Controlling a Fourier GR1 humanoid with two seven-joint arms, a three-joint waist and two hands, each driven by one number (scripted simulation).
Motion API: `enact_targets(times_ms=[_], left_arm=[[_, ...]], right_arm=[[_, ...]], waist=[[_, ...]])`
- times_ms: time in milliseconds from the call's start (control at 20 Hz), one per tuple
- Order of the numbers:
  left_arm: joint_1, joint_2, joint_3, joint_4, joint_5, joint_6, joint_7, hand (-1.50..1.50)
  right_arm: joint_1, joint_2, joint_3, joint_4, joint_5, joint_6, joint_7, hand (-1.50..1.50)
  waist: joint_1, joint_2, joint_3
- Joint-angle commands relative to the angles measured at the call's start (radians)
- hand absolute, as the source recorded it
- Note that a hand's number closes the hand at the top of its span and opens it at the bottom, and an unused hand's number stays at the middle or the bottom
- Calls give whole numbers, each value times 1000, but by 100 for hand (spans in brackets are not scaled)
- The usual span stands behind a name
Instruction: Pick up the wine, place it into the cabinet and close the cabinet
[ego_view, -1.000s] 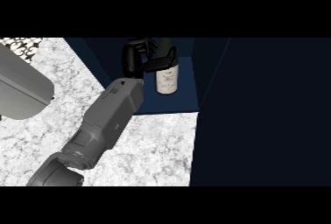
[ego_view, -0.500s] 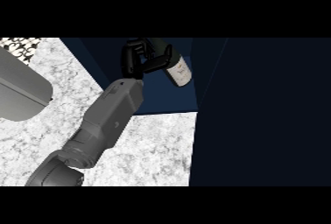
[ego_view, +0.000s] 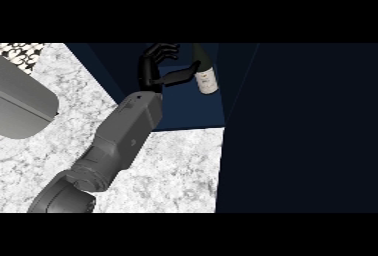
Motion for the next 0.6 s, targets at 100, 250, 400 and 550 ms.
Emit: enact_targets(times_ms=[100, 250, 400, 550], left_arm=[[38, 4, -6, 31, -25, 23, -26, -150], [28, 36, -20, 45, -47, 29, -7, -150], [42, 31, -35, 66, -68, 59, -16, -150], [67, 22, -25, 53, -64, 54, -57, -150]], right_arm=[[-9, 1, -29, -30, -27, -14, 13, -150], [-17, -13, -23, -33, -38, -1, 36, -150], [25, -2, -3, -54, -35, 6, 16, -150], [27, 7, -7, -22, -35, 12, -30, -150]], waist=[[4, 4, -2], [1, 5, -2], [-12, 8, -2], [-17, 14, -2]])
